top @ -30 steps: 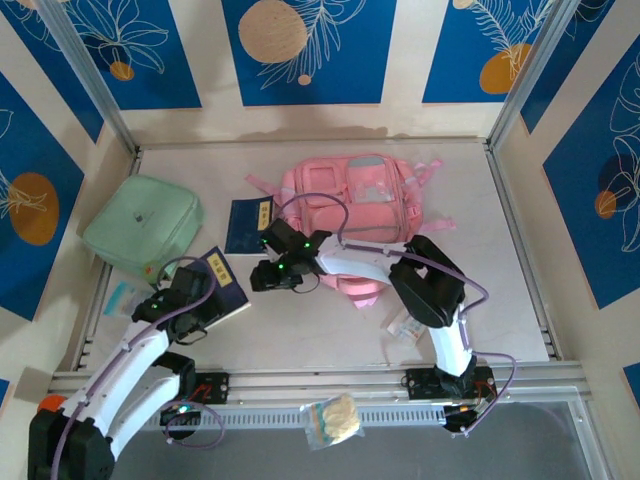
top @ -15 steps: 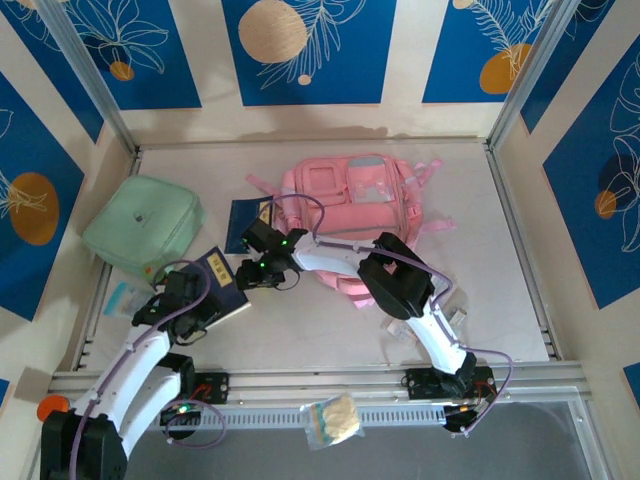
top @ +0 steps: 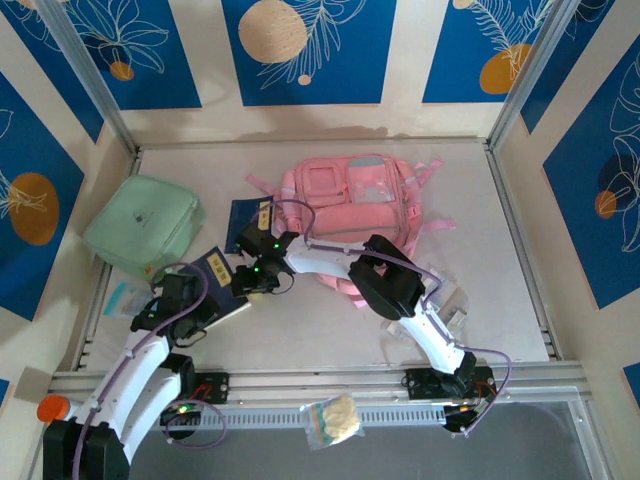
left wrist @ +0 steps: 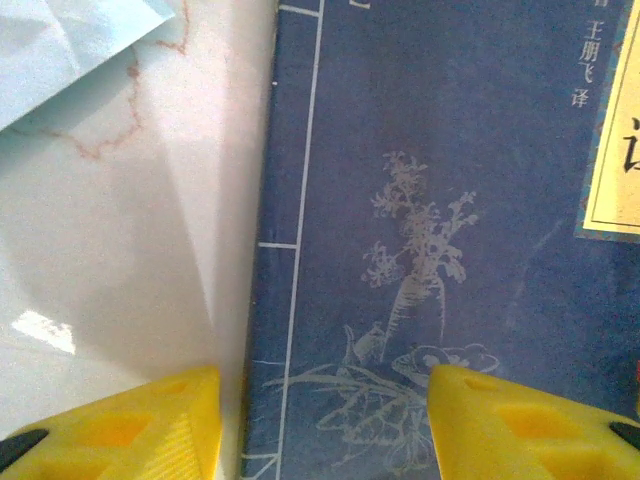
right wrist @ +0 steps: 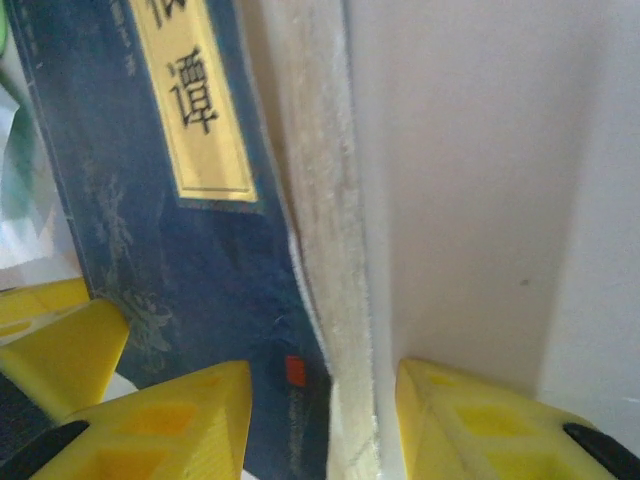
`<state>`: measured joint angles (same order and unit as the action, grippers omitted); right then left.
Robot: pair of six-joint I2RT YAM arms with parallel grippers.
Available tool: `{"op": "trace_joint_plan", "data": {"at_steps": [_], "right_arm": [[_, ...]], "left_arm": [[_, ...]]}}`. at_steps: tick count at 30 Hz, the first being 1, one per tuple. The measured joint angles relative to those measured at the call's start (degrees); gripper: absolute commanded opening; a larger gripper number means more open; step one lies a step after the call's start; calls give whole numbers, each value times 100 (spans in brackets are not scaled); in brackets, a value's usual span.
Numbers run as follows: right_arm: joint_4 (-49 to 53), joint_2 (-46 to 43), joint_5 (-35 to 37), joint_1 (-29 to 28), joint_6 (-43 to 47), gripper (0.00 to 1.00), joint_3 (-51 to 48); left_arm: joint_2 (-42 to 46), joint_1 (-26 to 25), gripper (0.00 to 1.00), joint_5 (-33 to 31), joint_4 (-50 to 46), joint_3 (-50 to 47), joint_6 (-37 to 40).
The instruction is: Pack books, pencil case, and school supplies into a backpack
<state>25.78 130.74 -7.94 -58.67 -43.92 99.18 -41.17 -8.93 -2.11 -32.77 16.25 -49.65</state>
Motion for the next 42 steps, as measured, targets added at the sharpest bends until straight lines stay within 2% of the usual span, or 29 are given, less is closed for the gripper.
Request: {"op": "trace_joint_plan", "data": {"at_steps": [15, 33, 42], "right_arm": [[304, 68, -68, -63, 140, 42, 352], [837, -46, -90, -96, 372, 26, 774], [964, -46, -87, -94, 376, 12, 774]], "left_arm": [[173, 15, 51, 35, 46, -101, 66], [87, 15, 50, 37, 63, -85, 214], [87, 15, 51, 52, 61, -76, 214]]}}
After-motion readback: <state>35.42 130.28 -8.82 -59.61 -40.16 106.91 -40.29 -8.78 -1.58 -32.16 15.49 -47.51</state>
